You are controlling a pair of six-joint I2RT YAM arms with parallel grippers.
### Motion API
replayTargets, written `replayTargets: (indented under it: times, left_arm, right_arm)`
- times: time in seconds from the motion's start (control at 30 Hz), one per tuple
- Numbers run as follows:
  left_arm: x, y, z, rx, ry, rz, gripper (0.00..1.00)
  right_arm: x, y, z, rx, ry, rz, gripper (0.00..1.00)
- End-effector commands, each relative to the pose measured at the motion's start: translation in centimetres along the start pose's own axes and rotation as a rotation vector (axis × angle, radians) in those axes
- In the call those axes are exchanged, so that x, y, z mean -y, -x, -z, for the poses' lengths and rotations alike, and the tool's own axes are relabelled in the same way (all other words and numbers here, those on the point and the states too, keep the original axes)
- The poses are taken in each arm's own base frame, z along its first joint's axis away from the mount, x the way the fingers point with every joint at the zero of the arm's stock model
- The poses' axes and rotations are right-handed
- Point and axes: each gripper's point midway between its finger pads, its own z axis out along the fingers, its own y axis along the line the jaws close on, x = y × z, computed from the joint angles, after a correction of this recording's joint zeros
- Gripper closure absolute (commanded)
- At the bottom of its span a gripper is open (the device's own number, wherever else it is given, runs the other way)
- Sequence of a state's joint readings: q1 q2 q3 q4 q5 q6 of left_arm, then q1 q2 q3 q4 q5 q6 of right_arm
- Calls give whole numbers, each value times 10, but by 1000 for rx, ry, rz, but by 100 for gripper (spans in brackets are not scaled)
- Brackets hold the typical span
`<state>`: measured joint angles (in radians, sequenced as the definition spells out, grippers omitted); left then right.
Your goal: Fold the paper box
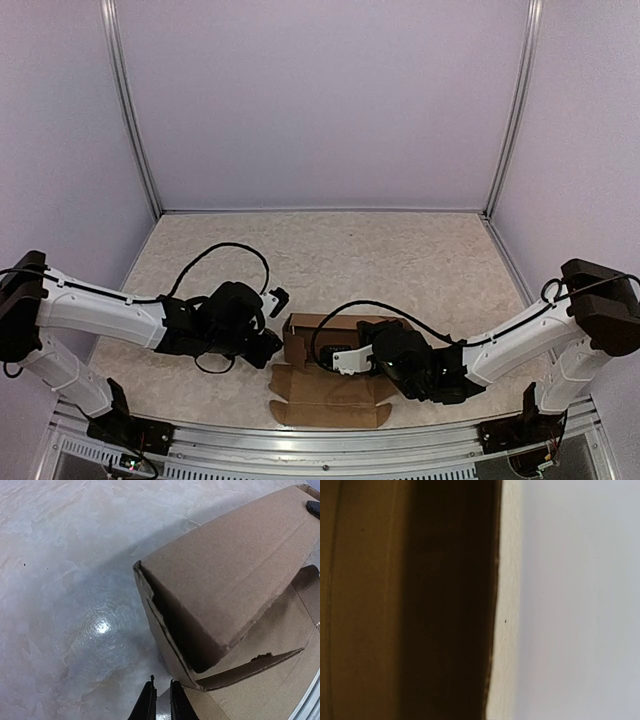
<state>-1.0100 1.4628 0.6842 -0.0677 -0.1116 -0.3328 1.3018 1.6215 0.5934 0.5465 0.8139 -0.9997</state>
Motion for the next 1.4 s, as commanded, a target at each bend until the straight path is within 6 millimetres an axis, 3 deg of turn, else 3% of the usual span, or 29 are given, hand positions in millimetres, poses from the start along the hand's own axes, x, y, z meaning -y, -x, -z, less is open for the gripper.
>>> replayTargets:
  times: [0.0, 0.23, 0.5, 0.9, 1.2, 1.37]
  left_arm:
    - [15, 5, 6, 27, -50, -18, 90]
    - [20, 3, 4, 13, -70, -44, 87]
    - [20, 7, 1, 24, -57, -50, 75]
    - [19, 7, -9, 43, -47, -29, 64]
    - [18, 4, -11, 65, -14, -12, 63]
    - [12, 3, -14, 79, 50, -17, 68]
  right_arm:
    - [-8, 1, 2, -9, 20, 11, 100]
    - [-10, 4, 1, -12, 18, 13, 100]
    - [-14, 8, 0, -7, 24, 21, 100]
    - [-20, 16, 5, -18, 19, 53, 100]
    - [-24, 26, 10, -38, -8, 54, 100]
    - [-26, 28, 11, -76, -31, 57, 100]
